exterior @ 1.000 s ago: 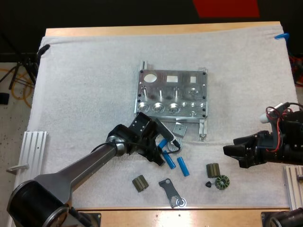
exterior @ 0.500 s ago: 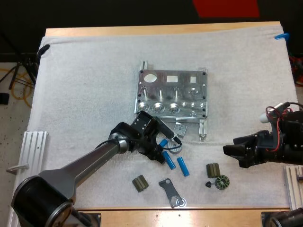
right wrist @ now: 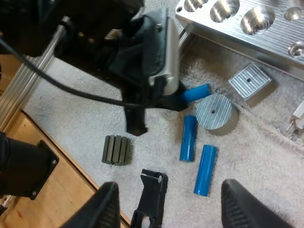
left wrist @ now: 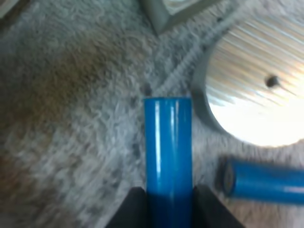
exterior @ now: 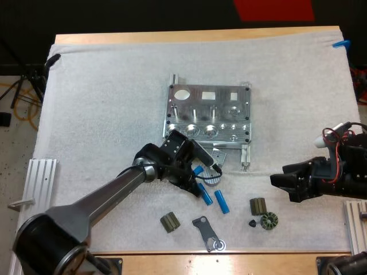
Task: Load cells from right to left
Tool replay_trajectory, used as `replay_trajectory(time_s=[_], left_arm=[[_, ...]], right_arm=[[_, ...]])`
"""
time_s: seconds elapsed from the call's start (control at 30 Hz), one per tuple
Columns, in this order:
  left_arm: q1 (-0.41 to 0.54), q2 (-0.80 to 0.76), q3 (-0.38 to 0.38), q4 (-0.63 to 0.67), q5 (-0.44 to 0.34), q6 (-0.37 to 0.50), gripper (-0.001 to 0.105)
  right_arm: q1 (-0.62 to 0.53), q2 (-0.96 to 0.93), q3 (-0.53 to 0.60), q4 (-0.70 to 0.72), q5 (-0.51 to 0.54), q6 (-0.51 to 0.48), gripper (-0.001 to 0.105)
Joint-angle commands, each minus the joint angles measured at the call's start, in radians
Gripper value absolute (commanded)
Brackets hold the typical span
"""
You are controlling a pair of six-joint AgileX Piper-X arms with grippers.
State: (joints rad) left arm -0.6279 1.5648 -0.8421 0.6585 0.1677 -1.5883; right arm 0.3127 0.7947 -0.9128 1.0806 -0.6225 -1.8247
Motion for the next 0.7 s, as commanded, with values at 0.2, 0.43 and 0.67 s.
replay_trajectory(time_s=[0.2,0.43,0.67], left_arm=[[-0.004,-0.167,-0.006,0.103,-0.052,0.182,0.0],[-0.004,-0.357,-0.006,0.176,-0.01,0.26,0.0],[-0.004,-0.522,-0.006,0.206,0.214,0.296,0.0]], right_arm=[[0.001,-0.002,-0.012,-0.009,-0.003,-0.019,0.048],[0.001,-0.002,-0.012,-0.009,-0.031,-0.015,0.048],[0.006,-0.002,-0.012,-0.065,-0.144,0.086,0.048]])
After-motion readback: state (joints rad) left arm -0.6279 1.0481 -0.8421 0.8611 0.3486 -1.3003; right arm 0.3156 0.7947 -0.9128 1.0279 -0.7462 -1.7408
